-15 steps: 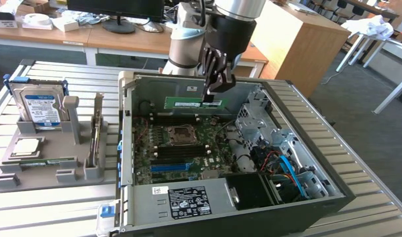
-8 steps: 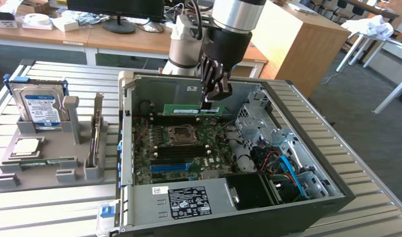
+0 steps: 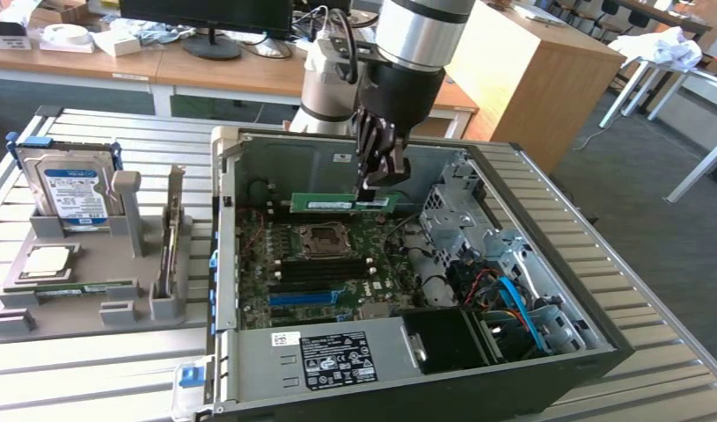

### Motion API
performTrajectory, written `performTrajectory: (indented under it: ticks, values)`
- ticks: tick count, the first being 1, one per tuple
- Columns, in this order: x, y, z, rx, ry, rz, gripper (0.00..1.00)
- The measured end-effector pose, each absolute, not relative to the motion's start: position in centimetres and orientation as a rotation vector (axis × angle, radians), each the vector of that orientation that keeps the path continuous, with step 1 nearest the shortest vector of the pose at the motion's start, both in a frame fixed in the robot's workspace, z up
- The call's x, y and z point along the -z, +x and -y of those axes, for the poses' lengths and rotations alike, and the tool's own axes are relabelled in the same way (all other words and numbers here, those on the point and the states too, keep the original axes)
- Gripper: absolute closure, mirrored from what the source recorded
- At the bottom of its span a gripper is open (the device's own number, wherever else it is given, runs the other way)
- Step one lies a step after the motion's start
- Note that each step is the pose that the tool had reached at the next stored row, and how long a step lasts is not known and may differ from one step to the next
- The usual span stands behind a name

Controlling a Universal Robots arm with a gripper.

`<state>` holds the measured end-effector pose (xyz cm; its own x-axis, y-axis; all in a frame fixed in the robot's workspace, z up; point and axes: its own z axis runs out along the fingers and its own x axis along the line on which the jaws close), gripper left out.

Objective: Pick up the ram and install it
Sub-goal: 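Pick up the ram and move it above insertion slot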

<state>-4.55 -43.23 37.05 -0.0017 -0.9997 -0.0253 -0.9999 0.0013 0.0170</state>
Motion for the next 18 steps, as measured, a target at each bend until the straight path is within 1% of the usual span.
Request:
performTrajectory:
  ticks: [18]
  values:
    - [-35.5,-4.6,43.2,-0.047,-2.215,-2.219,0.89]
